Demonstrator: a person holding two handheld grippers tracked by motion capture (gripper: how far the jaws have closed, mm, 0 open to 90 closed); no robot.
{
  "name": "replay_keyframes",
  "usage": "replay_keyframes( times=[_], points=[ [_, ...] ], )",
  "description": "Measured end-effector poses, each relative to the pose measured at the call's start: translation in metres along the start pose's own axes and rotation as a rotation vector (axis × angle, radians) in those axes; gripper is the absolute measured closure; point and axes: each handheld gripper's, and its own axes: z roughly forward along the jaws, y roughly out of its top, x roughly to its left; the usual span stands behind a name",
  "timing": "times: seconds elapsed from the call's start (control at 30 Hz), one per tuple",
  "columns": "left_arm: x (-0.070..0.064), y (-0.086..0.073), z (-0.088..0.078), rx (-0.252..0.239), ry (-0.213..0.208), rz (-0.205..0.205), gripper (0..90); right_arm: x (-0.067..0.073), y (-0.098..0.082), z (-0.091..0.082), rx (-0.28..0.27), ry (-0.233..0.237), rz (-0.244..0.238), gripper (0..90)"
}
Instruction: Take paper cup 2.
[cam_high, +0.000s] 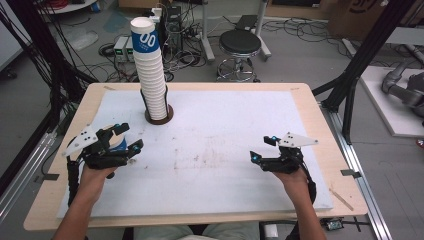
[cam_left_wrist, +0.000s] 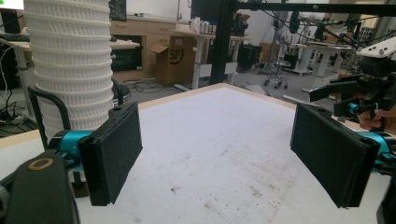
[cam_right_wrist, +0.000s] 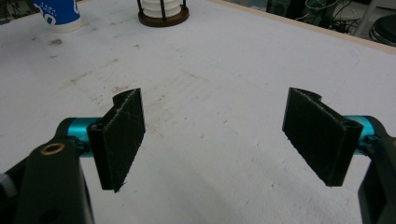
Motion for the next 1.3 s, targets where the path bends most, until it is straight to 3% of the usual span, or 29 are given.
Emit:
replay_keyframes(
  times=[0.3,0.6,0.77,1.07,1.3],
  points=[
    [-0.003,-0.003,0.003,0.017,0.002,0.009,16.5,0.000,0.003,-0.004,-0.023,0.010,0.005,21.6],
    [-0.005,-0.003,0.002,0.017,0.003,0.010,16.6,0.001,0.033,0.002,-0.074,0.069,0.019,20.7],
    [-0.004,-0.004,0.001,0.018,0.002,0.007,16.6,0.000,0.056,0.011,-0.069,0.099,0.000,20.6],
    [-0.004,-0.005,0.001,0.013,-0.003,0.001,16.6,0.003,0.113,0.034,-0.044,0.172,-0.044,20.7],
    [-0.005,-0.006,0.001,0.015,-0.008,0.003,16.6,0.009,0.153,0.051,-0.058,0.207,-0.088,20.7]
  ],
)
